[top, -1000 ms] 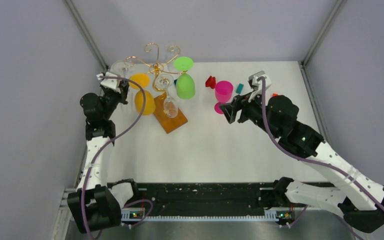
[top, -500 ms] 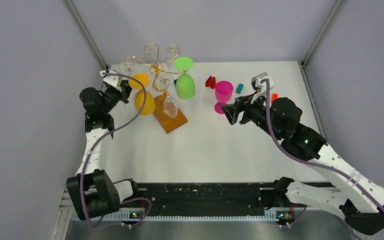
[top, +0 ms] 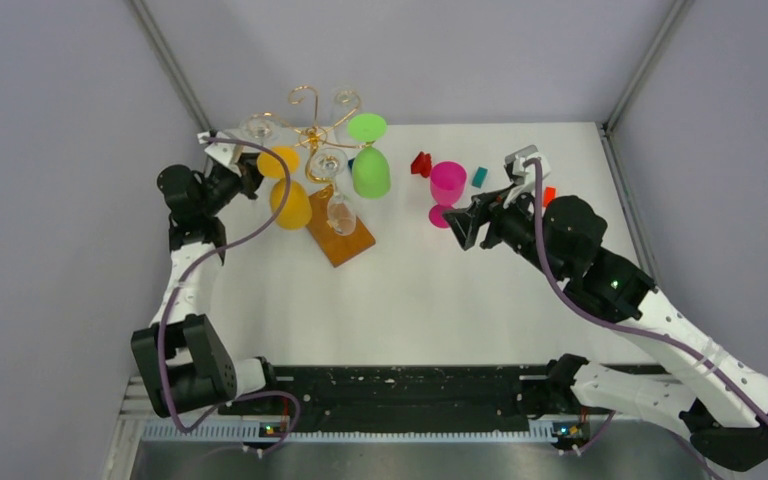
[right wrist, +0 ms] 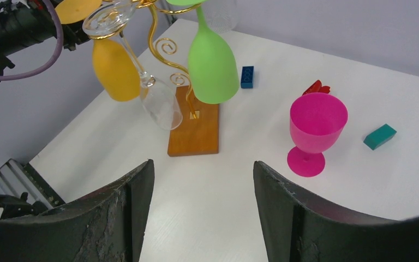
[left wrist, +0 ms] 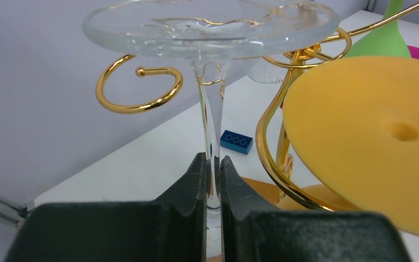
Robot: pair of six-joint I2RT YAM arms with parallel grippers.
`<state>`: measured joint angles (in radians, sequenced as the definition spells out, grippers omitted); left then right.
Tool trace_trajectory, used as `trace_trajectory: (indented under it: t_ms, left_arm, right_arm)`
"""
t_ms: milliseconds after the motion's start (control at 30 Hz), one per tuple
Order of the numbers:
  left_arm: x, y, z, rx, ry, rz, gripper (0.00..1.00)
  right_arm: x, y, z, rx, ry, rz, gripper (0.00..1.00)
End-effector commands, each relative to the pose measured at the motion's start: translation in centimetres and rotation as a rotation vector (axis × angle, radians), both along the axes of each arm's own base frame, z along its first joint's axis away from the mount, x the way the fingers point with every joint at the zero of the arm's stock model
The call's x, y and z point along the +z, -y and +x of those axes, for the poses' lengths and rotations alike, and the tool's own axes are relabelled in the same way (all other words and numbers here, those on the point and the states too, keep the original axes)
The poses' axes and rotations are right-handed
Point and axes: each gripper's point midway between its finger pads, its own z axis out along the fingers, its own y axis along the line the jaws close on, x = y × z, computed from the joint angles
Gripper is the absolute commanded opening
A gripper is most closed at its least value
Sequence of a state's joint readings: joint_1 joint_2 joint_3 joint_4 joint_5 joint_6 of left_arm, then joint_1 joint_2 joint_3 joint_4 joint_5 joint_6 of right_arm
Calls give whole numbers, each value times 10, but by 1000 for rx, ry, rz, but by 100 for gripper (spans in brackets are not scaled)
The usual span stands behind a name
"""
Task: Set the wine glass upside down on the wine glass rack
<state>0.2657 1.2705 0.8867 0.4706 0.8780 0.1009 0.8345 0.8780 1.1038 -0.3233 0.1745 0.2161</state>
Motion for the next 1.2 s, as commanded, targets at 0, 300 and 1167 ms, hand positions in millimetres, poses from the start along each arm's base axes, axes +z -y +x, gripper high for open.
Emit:
trace_trajectory:
  t_ms: [0,300,1167]
  left_arm:
    - [46,7,3,-76,144,22,0]
    - [40,4,18,-83,115,-31,0]
    - [30,1,42,-107,30,-105,0]
  right_arm:
    - [5,4,2,-14,20,11,66]
    - [1,2,2,-8,5,15,66]
    - [-13,1,0,-6,-24,21,66]
